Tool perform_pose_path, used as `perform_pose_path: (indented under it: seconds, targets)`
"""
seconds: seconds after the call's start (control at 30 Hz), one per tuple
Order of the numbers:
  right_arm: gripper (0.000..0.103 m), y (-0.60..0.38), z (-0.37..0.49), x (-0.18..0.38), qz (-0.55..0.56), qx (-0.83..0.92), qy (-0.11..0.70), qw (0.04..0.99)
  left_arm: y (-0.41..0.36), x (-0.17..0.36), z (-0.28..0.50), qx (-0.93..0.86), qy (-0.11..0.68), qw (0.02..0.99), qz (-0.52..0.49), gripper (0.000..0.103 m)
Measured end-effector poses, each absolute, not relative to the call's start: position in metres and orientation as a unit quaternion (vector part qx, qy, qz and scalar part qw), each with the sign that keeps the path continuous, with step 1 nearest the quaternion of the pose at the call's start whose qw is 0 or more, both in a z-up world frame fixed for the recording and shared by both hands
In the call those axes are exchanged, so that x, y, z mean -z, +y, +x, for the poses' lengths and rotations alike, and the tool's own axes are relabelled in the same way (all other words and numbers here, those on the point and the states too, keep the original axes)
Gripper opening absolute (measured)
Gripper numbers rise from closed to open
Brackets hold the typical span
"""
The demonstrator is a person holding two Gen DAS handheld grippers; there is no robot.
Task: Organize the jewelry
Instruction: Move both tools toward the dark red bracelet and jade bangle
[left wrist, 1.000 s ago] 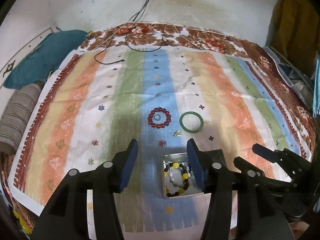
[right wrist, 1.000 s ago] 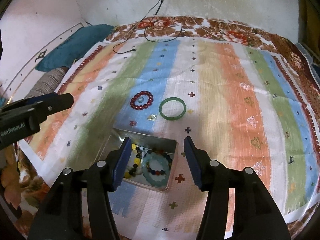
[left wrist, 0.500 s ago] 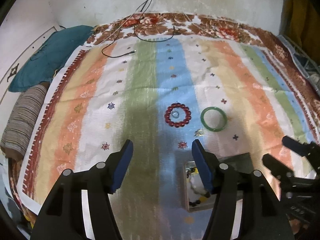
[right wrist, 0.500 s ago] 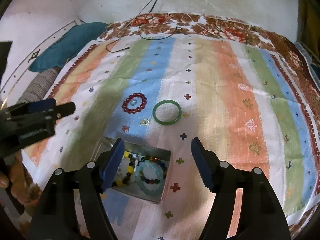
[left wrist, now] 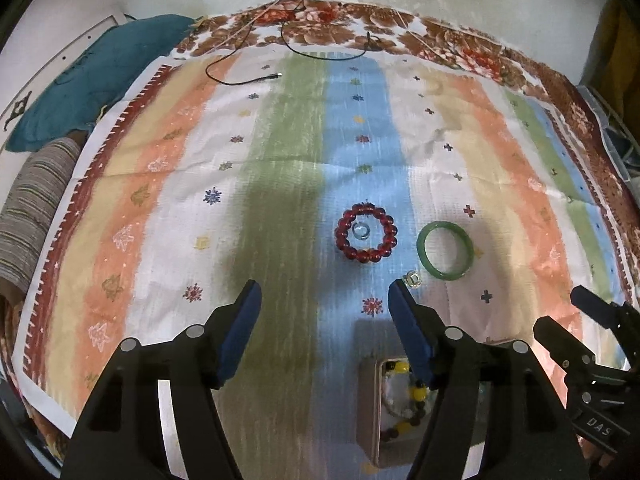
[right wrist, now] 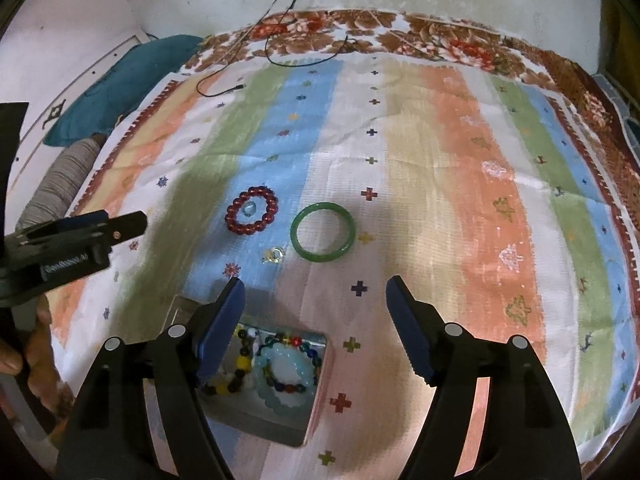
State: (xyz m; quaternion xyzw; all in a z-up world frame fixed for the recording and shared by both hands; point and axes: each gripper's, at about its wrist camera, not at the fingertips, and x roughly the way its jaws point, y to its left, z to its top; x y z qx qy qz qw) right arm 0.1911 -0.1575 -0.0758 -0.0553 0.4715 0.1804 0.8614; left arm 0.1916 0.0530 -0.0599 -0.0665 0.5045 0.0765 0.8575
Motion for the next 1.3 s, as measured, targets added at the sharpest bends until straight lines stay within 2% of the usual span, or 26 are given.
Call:
perform_pose_path:
  seconds: [0.5,1.3]
  targets:
    - [0.073,-0.142,0.214,0.086,-0.073,-0.196,0.482,0.851,0.051,0.082,0.22,-0.077,0.515,0.853,-0.043,0.068]
    - [0.073,-0.141,0.261,0.128,-0.096,-0.171,0.504,0.841,0.071,0.139,0.263,-0.065,0.559,0.824,-0.066,0.07]
